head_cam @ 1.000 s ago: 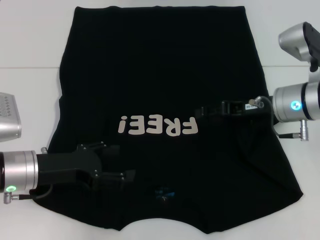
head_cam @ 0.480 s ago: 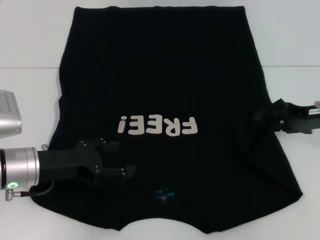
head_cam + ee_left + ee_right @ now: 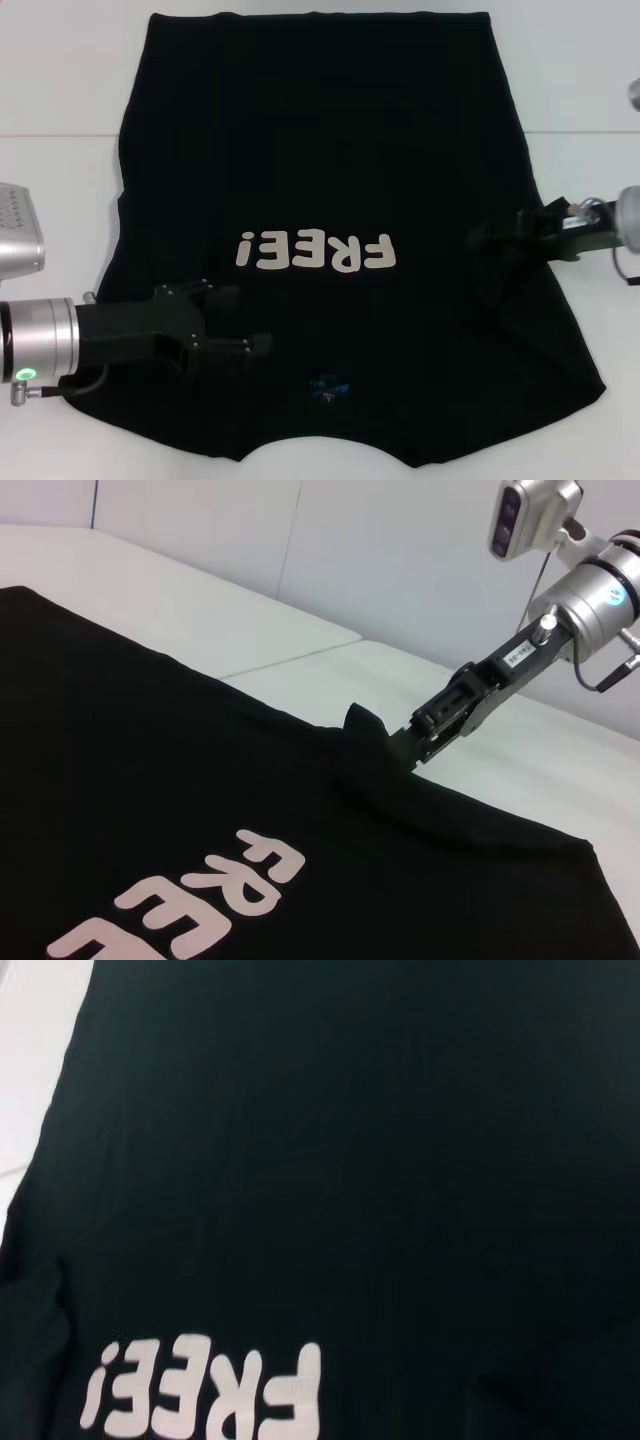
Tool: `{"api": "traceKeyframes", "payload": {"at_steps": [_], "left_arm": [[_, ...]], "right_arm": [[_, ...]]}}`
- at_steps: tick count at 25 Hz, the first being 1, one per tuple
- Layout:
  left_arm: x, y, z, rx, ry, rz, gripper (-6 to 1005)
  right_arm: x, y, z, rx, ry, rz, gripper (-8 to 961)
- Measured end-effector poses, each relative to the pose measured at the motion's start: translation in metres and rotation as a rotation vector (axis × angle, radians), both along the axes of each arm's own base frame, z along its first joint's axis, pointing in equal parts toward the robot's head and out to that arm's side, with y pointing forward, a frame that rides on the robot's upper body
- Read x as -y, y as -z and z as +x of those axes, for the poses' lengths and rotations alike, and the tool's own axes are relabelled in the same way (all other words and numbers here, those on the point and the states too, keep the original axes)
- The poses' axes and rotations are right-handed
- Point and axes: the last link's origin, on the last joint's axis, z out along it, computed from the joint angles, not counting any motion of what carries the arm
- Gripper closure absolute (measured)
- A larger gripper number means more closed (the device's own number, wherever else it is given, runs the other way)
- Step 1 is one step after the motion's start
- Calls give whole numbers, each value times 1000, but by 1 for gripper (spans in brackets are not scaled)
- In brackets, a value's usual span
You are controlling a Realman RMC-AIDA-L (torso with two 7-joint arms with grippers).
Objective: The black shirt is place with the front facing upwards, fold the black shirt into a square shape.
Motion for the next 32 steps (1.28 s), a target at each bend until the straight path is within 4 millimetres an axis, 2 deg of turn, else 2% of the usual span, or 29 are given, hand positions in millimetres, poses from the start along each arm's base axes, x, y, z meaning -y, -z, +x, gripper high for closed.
{"api": "traceKeyframes", "payload": {"at_steps": [8,18,24,32], "left_arm": [[2,0,-1,0,0,-6,80],[3,1,0,3,-2,-12,78],[3,1,-1,8,-17,-21,78],[3,1,0,7,-16,-20,79]], "right_arm": [[4,11,2,13,7,-6,242],[5,-8,13,14,23,-1,243],[9,-11,19,17,33,-7,244],[8,1,12,18,14,-8,244]]}}
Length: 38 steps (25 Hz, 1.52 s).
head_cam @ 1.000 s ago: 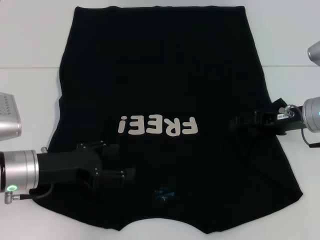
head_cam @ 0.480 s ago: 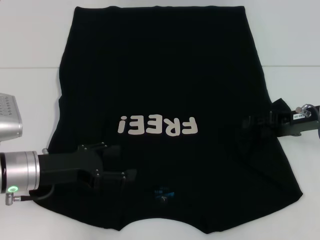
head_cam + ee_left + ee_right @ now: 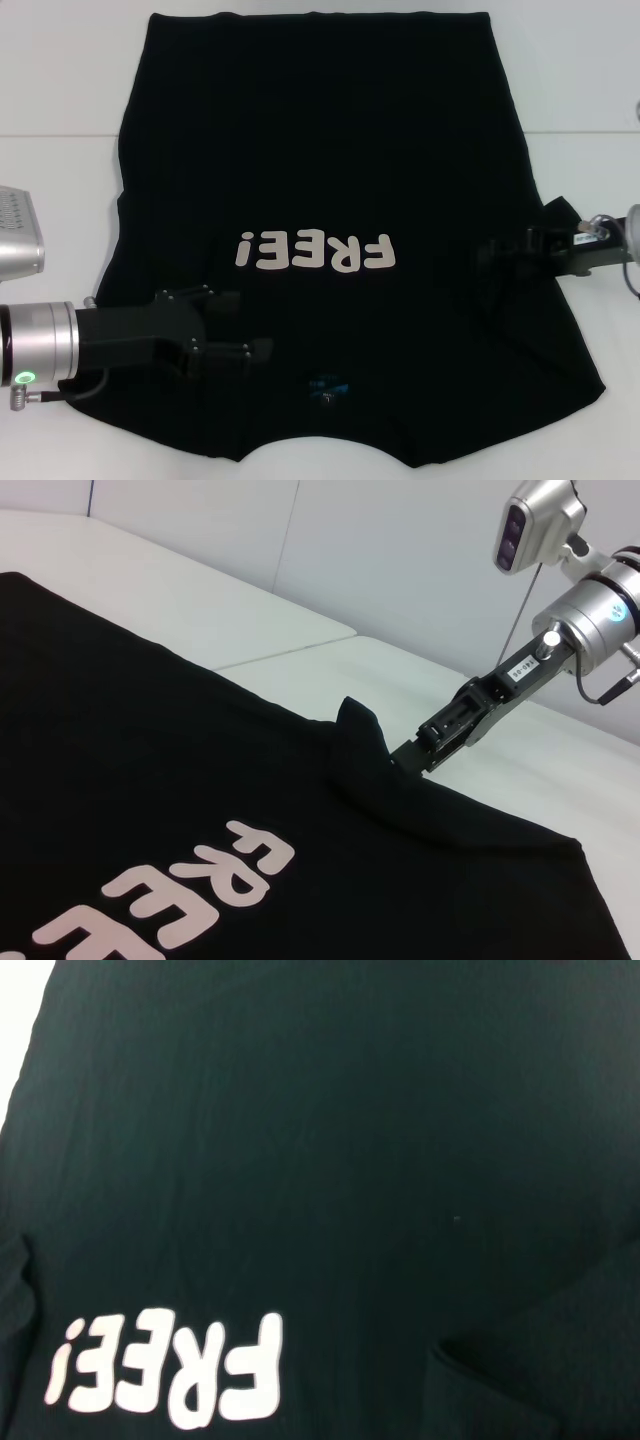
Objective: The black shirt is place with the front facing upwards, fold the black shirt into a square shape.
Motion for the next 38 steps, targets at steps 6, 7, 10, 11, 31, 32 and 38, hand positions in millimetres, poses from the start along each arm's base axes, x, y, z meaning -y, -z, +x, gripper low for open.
{"api": "traceKeyframes", "payload": {"at_steps": [6,7,10,11,31,32,38], "left_arm": [[0,-1,-1,1,-3,1,79],[0,-1,-1,1,-4,1,78],[0,-1,-1,1,-5,1,78],[1,-1,-1,2,-6,1,78],[7,-67,-19,337,-532,-125,78],[6,-74,-22,338,-587,-141,78],[3,-111,-40,139,-859,-177,79]], "right_arm": [[-3,13,-16,-28,-40,-6,245],[-3,15,-20,-44,-53,-7,245],[-3,23,-37,-108,-119,-10,245],[-3,25,-42,-124,-142,-13,245],[87,-1,11,-117,-835,34,245],[91,0,15,-91,-864,35,245],[103,6,27,18,-1018,107,243]]}}
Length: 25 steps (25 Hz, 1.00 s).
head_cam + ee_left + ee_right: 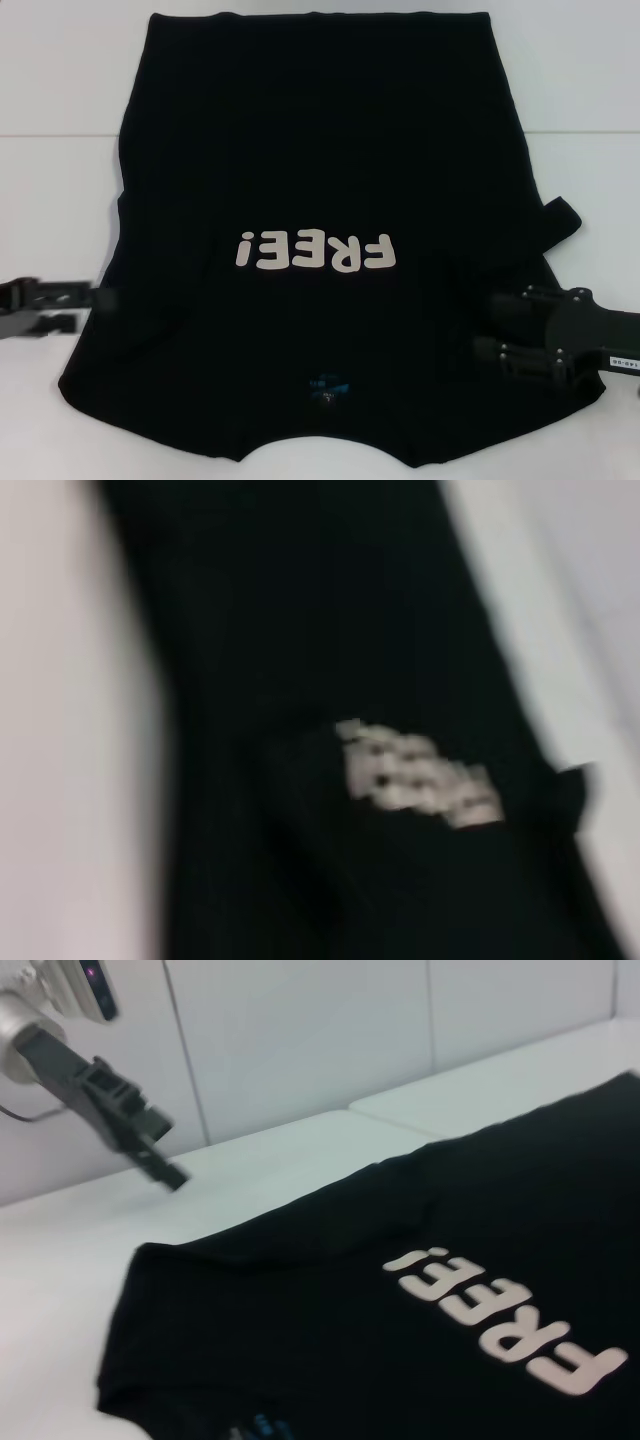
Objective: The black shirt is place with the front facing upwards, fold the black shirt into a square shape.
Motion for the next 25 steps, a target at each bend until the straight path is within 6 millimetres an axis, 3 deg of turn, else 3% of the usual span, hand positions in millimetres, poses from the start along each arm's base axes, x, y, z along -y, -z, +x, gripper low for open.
{"api": "traceKeyframes", "payload": {"at_steps": [6,25], "left_arm": [[1,-14,-13,-177,-120,-89,80],[-4,12,-20,-210,-189,-153,78]], "right_arm": [[3,9,2,30,-55,56,244],[11,15,3,27,-70,60,247]]}}
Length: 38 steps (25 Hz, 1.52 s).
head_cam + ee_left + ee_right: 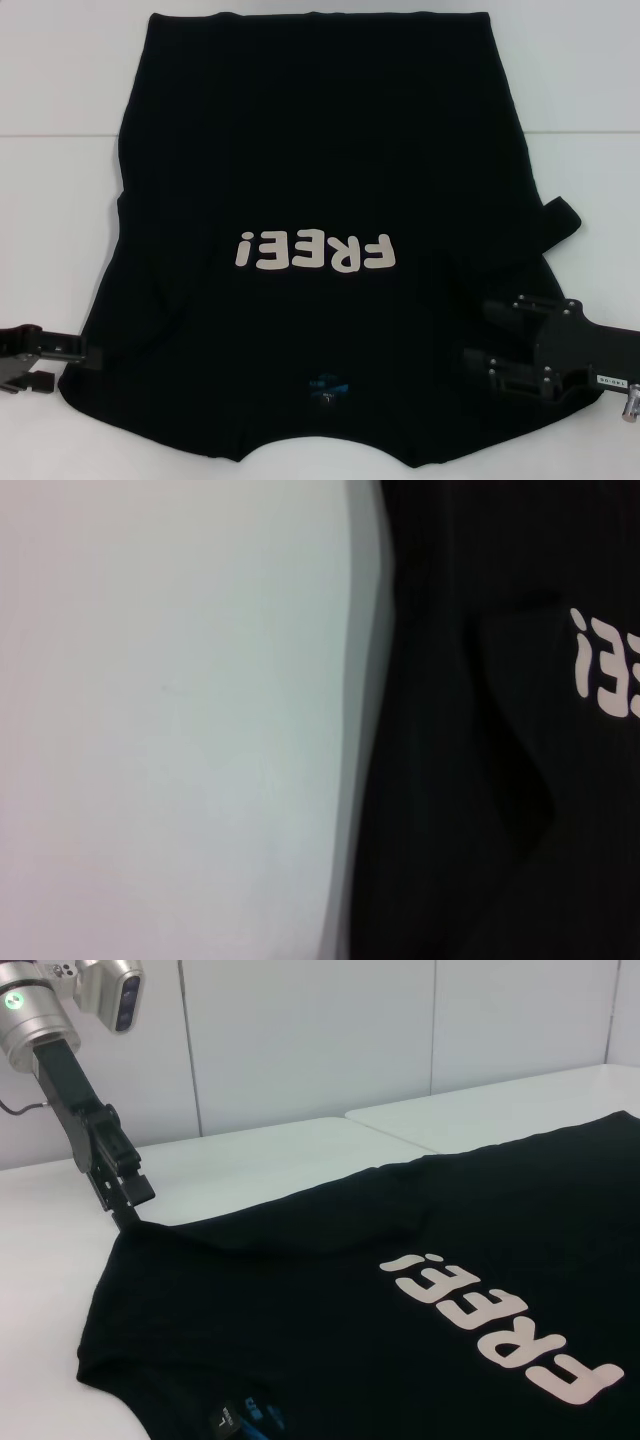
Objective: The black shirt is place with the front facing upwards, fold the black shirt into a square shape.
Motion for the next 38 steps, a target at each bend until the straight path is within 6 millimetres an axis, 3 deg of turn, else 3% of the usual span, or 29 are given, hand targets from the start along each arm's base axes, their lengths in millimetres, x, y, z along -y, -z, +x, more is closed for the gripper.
{"api": "traceKeyframes", "payload": {"at_steps": [18,25,31,35,38], "left_arm": [[-10,18,11,16,20,-38,85],[-12,15,12,-7,40,-41,129],[-14,4,10,-56,61,-30,352],[-15,3,11,-97,82,-47,431],[-17,5,10,-127,89,-56,407]], "right_arm": [[0,1,-1,-7,-2,-2,248],[-1,-1,-3,-20,-2,0,248],[-1,-2,-3,-25,1,7,247],[-3,-2,-4,-25,-2,8,247],[-3,-2,-5,-25,-3,8,247]]}}
